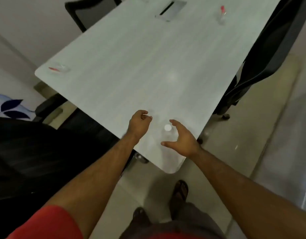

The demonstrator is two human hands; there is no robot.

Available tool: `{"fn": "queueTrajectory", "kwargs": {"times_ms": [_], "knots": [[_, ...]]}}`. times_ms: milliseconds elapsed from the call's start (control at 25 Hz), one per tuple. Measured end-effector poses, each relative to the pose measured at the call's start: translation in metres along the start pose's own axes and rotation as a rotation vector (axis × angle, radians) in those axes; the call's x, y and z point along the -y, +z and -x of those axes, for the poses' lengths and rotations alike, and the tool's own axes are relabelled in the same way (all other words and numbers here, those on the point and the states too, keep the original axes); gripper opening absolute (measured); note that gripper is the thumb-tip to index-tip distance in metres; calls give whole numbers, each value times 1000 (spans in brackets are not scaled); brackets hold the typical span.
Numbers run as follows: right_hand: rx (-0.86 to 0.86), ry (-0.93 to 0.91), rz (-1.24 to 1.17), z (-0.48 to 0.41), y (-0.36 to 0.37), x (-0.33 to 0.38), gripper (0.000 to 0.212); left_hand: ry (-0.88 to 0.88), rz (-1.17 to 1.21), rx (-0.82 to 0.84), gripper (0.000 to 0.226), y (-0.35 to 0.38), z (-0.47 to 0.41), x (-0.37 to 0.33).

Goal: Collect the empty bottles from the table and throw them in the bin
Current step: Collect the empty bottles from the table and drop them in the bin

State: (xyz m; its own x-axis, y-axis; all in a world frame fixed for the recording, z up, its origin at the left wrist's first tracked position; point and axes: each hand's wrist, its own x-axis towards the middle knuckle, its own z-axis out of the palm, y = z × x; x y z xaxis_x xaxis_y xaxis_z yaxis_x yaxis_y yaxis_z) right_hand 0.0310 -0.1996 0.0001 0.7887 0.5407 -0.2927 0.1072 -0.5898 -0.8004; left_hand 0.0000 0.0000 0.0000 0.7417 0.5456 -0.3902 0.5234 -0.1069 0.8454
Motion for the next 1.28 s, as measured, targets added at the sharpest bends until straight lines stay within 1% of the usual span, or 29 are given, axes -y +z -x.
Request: {"fn": "queueTrajectory", "kwargs": {"times_ms": [40, 80, 160, 200, 280, 400, 480, 600, 720, 760, 840, 880, 960, 1080, 1160, 1280], "knots": [[26, -21, 7, -12, 6, -5, 82, -4, -91, 11, 35, 2, -5, 8], [36, -26, 9, -20, 9, -5, 71, 21, -237, 8, 40, 5, -10, 16], [3, 10, -17, -30, 16, -8, 53, 95, -502, 32, 52, 6, -21, 52], [-39, 28, -28, -33, 19, -9, 50, 155, -651, 36, 59, 8, -25, 69], [-93, 97, -4, -33, 17, -6, 50, 303, -895, 23, 72, 14, -28, 96], [-118, 229, 44, -32, 26, 2, 59, 450, -982, -59, 79, 19, -32, 124], [-96, 276, 19, -24, 37, 7, 65, 493, -977, -112, 78, 20, -33, 127], [-124, 314, 91, 4, 51, 9, 70, 477, -997, -91, 76, 22, -36, 129], [-237, 331, 91, 52, 66, 24, 62, 468, -1025, -62, 76, 19, -32, 123], [-275, 333, 72, 68, 71, 28, 59, 443, -1036, -8, 76, 17, -32, 115], [-336, 344, 10, 98, 80, 42, 55, 391, -1014, 136, 75, 7, -15, 94], [-361, 353, -44, 108, 83, 47, 55, 400, -959, 158, 73, 3, -3, 85], [-379, 349, -151, 132, 90, 61, 53, 417, -757, 148, 67, -13, 38, 77], [-386, 294, -238, 177, 109, 77, 51, 347, -447, 123, 54, -47, 111, 82], [-388, 214, -315, 213, 128, 85, 43, 306, -314, 96, 46, -74, 161, 87], [-384, 127, -474, 266, 157, 92, 35, 314, -139, 52, 33, -120, 237, 100]]}}
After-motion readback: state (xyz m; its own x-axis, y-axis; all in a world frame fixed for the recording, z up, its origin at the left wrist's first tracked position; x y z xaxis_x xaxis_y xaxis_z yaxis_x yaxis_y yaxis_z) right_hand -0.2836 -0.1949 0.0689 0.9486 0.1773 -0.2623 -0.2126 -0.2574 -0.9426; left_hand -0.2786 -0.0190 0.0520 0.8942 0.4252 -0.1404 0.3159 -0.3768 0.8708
